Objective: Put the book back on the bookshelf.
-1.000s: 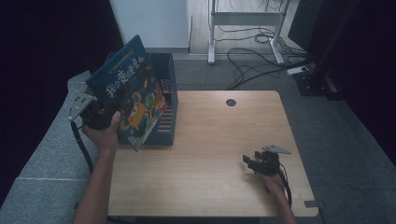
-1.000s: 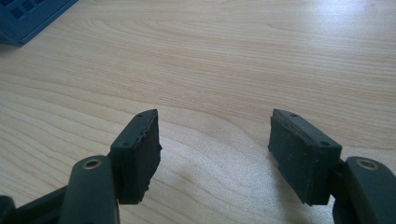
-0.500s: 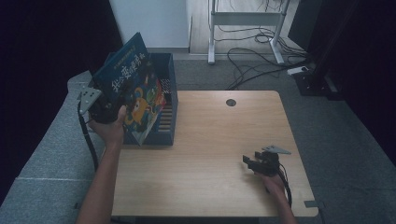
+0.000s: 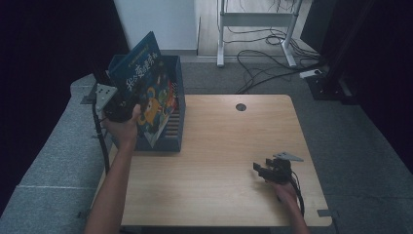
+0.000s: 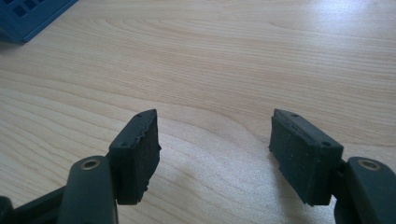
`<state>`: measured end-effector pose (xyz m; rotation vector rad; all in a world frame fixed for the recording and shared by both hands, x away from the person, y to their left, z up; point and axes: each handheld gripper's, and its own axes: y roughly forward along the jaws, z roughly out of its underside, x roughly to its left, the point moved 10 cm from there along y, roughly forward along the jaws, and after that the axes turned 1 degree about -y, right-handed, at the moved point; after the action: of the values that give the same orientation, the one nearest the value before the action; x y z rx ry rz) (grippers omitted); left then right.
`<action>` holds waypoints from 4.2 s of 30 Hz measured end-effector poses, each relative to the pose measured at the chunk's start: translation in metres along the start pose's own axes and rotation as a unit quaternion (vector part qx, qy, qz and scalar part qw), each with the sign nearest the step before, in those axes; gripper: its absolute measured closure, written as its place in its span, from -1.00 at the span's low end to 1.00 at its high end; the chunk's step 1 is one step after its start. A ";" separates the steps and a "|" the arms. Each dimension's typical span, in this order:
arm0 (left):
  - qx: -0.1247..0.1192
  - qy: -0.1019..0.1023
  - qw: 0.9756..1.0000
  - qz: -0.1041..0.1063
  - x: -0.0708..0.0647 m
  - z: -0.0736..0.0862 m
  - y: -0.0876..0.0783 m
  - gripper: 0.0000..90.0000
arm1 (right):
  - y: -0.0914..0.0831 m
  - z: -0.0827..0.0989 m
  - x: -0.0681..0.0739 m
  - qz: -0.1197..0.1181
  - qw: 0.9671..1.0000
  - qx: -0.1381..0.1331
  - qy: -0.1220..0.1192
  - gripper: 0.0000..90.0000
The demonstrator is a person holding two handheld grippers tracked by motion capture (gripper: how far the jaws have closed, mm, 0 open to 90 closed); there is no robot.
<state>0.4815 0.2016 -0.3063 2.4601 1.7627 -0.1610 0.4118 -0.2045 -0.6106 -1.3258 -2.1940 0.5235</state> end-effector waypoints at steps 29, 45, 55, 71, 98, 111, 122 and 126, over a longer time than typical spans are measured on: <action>0.005 0.007 1.000 -0.018 -0.001 0.012 0.032 0.82 | -0.001 0.000 0.000 -0.003 1.000 -0.004 0.007 -0.28; 0.023 0.008 0.999 -0.028 0.002 0.027 0.052 0.82 | -0.002 0.001 -0.001 0.000 1.000 -0.004 0.007 -0.28; 0.018 0.006 0.999 -0.036 0.004 0.035 0.064 0.82 | -0.003 0.002 0.000 0.001 1.000 -0.004 0.007 -0.28; -0.003 0.013 0.999 -0.046 0.000 0.042 0.067 0.82 | -0.004 0.003 0.000 0.004 1.000 -0.003 0.006 -0.28; -0.002 0.025 0.998 -0.060 -0.006 0.073 0.082 0.81 | -0.005 0.004 0.001 0.000 1.000 -0.004 0.006 -0.28; 0.030 0.029 0.998 -0.049 -0.010 0.112 0.082 0.78 | -0.005 0.004 0.002 0.001 1.000 -0.004 0.004 -0.28; 0.042 0.063 0.997 -0.027 -0.020 0.121 0.072 0.68 | -0.005 0.004 0.003 0.002 1.000 -0.003 0.001 -0.29; 0.039 0.068 0.997 -0.013 -0.027 0.117 0.068 0.51 | -0.005 0.004 0.003 0.002 1.000 -0.003 0.002 -0.29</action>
<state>0.5351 0.1366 -0.4160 2.5591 1.8769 -0.0679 0.4046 -0.2046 -0.6104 -1.3341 -2.1923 0.5164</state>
